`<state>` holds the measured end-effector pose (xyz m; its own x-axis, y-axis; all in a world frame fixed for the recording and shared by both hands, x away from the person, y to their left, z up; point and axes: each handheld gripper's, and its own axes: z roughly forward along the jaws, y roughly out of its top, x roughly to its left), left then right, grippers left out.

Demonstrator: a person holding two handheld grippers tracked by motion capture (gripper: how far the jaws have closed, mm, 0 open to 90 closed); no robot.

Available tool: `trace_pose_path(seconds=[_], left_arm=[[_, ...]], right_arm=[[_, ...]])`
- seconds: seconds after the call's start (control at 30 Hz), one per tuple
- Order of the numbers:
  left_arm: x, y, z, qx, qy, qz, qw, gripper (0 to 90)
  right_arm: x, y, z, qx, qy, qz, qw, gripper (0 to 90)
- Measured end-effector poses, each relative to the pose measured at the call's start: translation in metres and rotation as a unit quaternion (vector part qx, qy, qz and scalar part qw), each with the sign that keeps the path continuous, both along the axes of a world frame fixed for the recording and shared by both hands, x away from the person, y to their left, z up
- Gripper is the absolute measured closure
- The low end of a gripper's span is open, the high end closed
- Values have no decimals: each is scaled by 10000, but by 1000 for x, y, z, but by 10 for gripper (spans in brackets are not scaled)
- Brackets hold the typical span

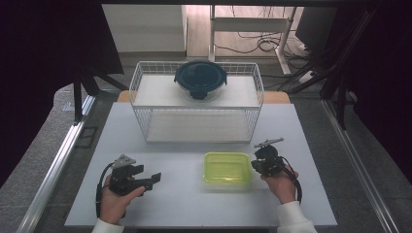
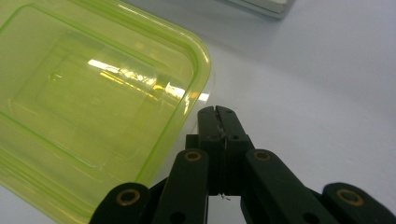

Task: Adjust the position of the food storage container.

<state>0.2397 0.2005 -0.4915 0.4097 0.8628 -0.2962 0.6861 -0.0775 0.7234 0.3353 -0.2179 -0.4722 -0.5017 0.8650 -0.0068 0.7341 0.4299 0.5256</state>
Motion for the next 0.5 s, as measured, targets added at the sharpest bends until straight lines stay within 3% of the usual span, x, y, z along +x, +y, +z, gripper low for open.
trace_pose_path(seconds=[0.2,0.5], left_arm=[[0,-1,0,-5,14,0,10000,211],[2,-2,-2,-211,85,-2,9997,210]], right_arm=[[-2,18,-1,-27,-36,207,9998,890],[-7,38,-3,65,-40,446,9990,890]])
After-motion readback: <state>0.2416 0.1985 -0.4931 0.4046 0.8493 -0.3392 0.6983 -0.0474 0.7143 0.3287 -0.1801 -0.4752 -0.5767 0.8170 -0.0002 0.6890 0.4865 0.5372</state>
